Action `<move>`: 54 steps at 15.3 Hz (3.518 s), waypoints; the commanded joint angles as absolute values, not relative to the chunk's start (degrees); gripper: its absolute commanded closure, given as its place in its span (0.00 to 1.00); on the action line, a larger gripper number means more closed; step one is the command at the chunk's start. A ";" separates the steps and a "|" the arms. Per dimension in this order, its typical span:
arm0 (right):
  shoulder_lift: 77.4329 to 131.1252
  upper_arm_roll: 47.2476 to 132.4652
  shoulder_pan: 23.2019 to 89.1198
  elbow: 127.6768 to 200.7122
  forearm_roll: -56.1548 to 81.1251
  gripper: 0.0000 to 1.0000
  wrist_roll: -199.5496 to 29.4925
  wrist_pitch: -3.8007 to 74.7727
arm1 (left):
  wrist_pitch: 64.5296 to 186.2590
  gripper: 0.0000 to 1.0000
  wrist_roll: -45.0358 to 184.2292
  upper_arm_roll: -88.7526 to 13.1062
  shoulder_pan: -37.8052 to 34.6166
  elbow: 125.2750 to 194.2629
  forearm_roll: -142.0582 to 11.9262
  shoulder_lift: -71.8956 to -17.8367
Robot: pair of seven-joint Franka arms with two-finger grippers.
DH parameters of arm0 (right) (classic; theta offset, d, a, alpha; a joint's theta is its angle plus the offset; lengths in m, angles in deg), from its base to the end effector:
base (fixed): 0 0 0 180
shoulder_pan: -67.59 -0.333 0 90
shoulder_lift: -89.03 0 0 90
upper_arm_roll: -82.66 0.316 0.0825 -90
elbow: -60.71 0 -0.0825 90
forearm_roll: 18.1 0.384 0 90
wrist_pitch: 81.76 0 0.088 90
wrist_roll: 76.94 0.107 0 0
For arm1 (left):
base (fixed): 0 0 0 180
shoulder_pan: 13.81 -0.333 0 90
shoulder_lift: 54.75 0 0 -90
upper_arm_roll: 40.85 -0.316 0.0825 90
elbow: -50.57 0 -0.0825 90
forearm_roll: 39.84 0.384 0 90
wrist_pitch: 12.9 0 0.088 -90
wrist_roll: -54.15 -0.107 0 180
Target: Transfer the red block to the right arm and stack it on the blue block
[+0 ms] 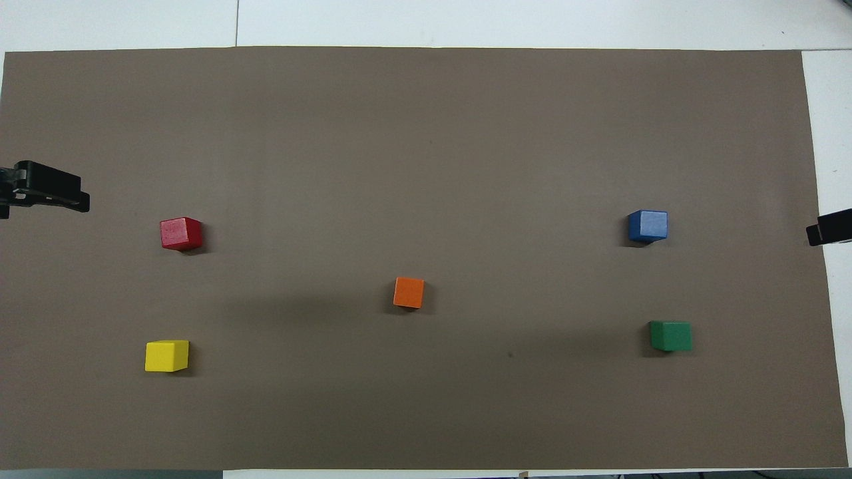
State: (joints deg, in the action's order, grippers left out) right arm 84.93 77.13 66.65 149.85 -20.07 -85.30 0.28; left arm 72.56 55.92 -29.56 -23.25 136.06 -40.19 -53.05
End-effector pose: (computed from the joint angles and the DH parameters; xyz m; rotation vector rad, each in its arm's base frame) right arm 0.5154 -0.0476 0.6579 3.1177 0.0972 -0.0865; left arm 0.5556 -0.0168 0.6384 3.1303 -0.0028 -0.0469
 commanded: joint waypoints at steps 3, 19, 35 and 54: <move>83.67 77.73 66.53 149.65 -21.44 0.00 -84.76 0.59 | 71.39 0.00 55.12 -29.51 -23.57 135.38 -40.81 -53.17; 83.40 77.82 66.71 150.09 -21.27 0.00 -84.85 0.42 | 94.39 0.00 55.22 -30.13 -24.80 156.73 -40.63 -52.65; 79.45 77.38 67.76 157.64 -15.91 0.00 -84.85 -0.02 | 121.30 0.00 52.48 -30.30 -25.85 171.16 -40.54 -43.60; 78.04 77.29 74.96 177.14 7.98 0.00 -99.51 7.36 | 89.00 1.00 80.32 -29.25 -24.89 152.19 -51.33 -44.46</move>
